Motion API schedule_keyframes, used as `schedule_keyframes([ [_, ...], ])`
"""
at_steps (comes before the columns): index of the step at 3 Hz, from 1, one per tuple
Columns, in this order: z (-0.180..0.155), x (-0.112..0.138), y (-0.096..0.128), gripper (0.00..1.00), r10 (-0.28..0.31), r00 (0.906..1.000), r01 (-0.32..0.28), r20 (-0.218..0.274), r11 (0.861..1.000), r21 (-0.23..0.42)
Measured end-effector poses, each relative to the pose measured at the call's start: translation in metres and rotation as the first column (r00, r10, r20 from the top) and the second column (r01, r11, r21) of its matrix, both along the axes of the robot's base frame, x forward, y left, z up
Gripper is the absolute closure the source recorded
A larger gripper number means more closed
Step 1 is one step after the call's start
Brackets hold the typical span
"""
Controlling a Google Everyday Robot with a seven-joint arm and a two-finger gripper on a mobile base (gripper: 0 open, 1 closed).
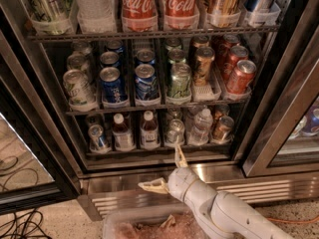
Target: Pick blue plastic bottle from bottom shelf of fridge
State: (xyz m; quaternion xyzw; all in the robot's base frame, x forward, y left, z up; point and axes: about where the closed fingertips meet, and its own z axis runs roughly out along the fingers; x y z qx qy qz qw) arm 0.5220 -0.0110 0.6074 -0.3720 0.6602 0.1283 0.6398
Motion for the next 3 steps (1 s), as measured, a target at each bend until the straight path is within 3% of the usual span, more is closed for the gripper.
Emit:
schedule_keyframes([
  [3,0.001,0.025,0.028,0.0,0.093,0.9956,-0.093,0.012,0.995,0.026],
])
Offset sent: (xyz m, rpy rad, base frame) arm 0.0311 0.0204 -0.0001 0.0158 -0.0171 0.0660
